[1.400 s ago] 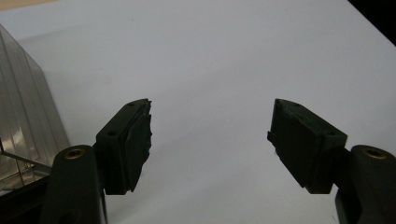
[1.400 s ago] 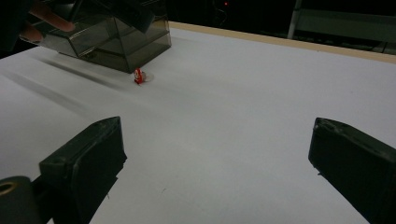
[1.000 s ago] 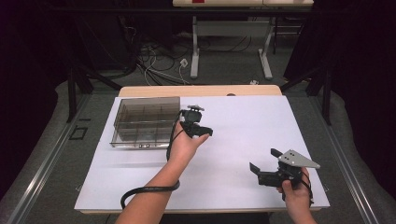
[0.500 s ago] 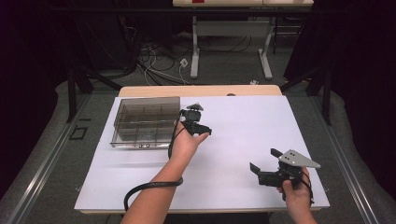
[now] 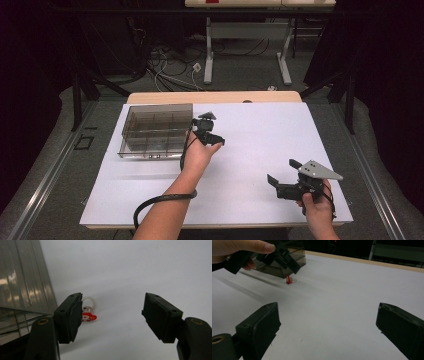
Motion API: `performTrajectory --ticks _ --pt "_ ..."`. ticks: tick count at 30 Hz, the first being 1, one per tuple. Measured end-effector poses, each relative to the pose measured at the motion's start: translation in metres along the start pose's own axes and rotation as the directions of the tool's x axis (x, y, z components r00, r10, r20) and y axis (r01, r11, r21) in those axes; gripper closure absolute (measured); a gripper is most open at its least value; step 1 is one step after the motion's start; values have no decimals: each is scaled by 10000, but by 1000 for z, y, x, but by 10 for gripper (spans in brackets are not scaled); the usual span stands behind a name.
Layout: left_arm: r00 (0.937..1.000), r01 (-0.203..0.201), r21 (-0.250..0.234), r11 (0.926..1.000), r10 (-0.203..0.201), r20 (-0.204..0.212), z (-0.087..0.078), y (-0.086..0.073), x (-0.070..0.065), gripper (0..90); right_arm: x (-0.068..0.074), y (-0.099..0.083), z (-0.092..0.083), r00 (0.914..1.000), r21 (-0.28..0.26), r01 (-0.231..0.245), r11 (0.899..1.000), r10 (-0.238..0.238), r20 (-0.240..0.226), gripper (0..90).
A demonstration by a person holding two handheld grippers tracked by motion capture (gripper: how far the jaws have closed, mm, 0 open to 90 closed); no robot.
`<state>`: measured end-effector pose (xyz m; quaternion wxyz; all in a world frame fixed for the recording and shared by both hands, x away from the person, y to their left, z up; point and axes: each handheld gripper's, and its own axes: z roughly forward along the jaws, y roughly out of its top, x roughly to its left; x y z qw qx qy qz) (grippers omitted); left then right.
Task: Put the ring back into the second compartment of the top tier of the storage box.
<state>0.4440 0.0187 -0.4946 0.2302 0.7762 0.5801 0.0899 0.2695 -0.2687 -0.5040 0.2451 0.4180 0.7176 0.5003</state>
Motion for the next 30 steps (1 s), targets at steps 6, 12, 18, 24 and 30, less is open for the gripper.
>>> performTrajectory --ticks 6,12,18,24,30 --pt "10000 -16 152 9999 16 -21 4 0 -2 323 0 0 1 10000 -40 19 10000 -19 -34 52" --pt "9998 -103 290 9995 108 -179 9 -1 -3 331 -1 0 1 10000 -40 32 10000 -32 -61 55" --pt "9996 -56 476 9988 70 -279 11 0 -3 348 0 0 0 9999 37 90 10000 -89 -94 55" --pt "9991 -93 618 9980 118 -402 12 -1 -1 349 0 0 1 9999 -38 58 10000 -58 -107 55" --pt "9987 -31 682 9977 64 -496 14 0 1 354 0 0 1 9999 -45 83 10000 -84 -100 55"
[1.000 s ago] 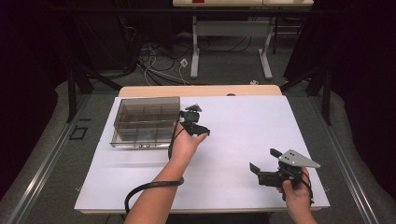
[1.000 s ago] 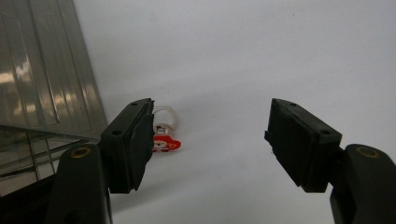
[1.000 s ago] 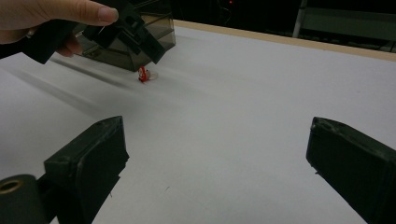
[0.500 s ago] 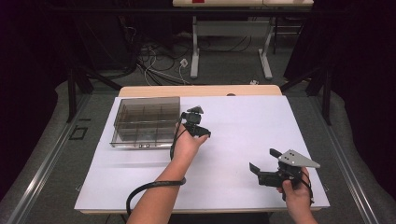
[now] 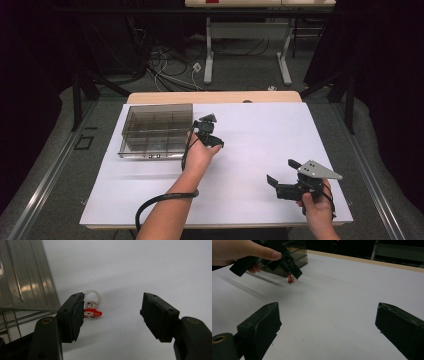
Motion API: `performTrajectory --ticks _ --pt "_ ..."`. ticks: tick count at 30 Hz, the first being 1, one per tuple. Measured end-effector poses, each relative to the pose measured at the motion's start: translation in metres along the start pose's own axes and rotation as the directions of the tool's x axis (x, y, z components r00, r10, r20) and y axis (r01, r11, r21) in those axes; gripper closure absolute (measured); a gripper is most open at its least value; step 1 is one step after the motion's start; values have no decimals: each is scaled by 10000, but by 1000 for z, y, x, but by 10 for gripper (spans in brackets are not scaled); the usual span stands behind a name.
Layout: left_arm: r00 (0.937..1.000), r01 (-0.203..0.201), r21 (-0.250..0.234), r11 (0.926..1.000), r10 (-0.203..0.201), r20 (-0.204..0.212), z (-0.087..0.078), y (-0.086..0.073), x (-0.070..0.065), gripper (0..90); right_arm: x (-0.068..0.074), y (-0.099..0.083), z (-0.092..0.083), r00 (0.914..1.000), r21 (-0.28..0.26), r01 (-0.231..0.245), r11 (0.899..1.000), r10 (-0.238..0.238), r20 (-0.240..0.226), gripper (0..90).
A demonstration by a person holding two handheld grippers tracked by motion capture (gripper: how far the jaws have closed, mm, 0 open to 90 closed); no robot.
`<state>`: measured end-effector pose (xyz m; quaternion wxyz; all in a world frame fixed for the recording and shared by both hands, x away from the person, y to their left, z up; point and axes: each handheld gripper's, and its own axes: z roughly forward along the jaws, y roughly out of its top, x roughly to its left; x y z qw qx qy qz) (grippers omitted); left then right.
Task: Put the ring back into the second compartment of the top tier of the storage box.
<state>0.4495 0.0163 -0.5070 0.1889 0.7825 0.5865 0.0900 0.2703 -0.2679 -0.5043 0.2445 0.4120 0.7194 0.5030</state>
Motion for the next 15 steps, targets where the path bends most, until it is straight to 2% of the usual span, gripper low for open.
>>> performTrajectory --ticks 6,15 --pt "9999 -63 52 10000 63 -154 1 0 -1 362 -1 0 0 10000 101 38 9999 -38 -73 55" --pt "9986 -397 300 9988 407 -352 3 -1 -2 405 0 0 1 9999 118 61 9999 -60 -100 55"
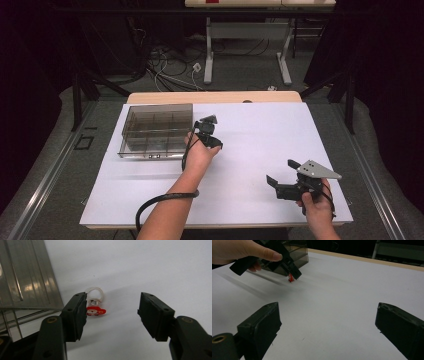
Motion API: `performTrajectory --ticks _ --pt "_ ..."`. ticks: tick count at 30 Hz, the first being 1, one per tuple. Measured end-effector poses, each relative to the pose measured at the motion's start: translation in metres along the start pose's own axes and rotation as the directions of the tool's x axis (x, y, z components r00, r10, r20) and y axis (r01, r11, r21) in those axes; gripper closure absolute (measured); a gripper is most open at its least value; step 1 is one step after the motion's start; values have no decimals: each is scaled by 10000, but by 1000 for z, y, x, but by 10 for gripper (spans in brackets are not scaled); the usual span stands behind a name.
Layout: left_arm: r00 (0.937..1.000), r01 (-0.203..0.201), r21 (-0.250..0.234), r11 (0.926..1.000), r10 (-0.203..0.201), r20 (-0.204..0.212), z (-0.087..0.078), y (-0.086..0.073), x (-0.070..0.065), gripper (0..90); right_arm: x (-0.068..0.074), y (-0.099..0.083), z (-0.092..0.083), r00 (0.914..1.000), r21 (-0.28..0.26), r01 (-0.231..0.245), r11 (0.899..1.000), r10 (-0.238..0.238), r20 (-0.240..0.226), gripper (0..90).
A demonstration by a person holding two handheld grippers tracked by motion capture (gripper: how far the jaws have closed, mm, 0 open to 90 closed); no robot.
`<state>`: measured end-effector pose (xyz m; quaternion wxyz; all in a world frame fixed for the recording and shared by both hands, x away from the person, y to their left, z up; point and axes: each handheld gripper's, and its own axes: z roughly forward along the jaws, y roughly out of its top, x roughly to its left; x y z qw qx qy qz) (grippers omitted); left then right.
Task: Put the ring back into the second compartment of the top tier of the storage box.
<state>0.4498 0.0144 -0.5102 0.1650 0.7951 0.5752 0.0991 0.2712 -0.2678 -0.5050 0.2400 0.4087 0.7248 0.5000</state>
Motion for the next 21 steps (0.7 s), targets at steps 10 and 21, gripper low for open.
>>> performTrajectory --ticks 10,21 --pt "9999 -77 176 9998 79 -129 1 1 -2 460 0 0 1 10000 -25 29 10000 -29 -15 57" --pt "9986 -82 591 9982 113 -515 4 2 1 561 0 -1 2 9999 89 64 9999 -63 -96 57"
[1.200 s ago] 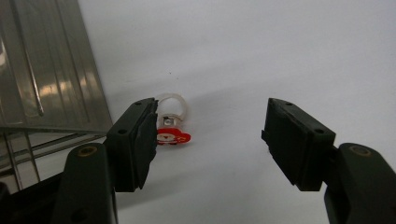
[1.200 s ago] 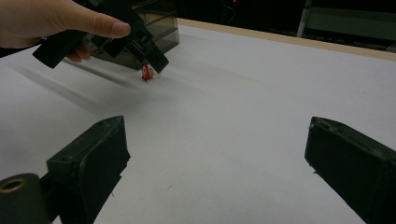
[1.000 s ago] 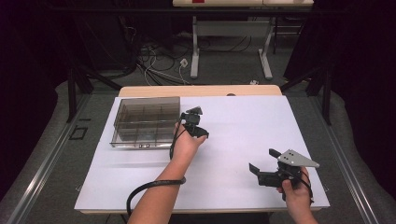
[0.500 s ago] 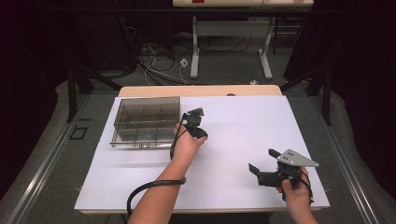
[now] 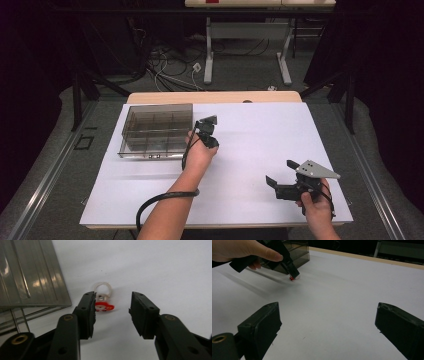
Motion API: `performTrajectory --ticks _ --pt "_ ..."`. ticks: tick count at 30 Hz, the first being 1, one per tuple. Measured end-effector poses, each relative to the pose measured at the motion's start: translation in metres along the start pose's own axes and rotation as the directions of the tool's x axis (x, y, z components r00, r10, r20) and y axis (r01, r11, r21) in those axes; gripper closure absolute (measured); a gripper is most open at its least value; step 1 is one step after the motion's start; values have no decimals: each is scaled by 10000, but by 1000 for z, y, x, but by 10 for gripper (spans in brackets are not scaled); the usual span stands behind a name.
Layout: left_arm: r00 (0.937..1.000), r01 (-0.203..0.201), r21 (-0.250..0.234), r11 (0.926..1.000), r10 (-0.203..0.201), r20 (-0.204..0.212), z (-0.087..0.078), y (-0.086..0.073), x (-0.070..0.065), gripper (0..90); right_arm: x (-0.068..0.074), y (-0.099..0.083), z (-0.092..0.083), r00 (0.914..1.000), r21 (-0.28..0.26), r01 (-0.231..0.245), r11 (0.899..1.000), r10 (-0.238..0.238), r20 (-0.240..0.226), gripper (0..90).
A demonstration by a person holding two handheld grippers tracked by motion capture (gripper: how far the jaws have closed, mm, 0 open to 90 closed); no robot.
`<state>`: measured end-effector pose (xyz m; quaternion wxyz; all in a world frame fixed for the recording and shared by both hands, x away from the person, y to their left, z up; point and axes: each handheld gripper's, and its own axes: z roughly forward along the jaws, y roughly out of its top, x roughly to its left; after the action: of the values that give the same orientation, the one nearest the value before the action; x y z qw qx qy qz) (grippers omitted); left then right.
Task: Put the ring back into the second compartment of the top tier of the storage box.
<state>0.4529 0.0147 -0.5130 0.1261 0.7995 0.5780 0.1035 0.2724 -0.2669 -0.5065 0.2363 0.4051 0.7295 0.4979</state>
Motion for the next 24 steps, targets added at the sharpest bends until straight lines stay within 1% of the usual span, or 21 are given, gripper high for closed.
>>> performTrajectory --ticks 4,7,12,13,14,15,16,18,19,24 --pt "9998 -8 59 10000 9 -199 2 0 0 596 -1 0 1 10000 40 -37 10000 37 -12 58" --pt "9998 22 132 9999 -20 -206 1 1 1 615 -1 0 1 10000 48 -27 10000 27 -15 58" --pt "9996 62 88 9999 -60 -276 1 1 3 685 -1 -1 1 10000 17 -49 10000 49 -15 58" --pt "9996 70 101 9999 -67 -291 1 1 3 685 0 -1 1 10000 23 -67 10000 67 -14 58" --pt "9995 76 120 9999 -72 -317 1 1 3 709 -1 -1 1 10000 83 -59 9999 59 -28 58" --pt "9995 106 155 9998 -102 -288 1 1 4 709 -1 -1 1 10000 83 -59 9999 59 -28 58" --pt "9995 140 183 9997 -135 -274 1 1 4 728 0 -1 1 10000 90 -65 9999 65 -30 58" --pt "9994 185 156 9997 -181 -299 1 2 4 733 0 -1 1 10000 91 -56 9999 57 -33 58" --pt "9994 186 151 9997 -182 -304 1 2 4 752 0 -1 1 10000 96 -51 9999 51 -37 58" --pt "9995 130 183 9997 -124 -297 1 3 5 760 -1 -1 2 10000 83 -84 9999 84 -37 58"
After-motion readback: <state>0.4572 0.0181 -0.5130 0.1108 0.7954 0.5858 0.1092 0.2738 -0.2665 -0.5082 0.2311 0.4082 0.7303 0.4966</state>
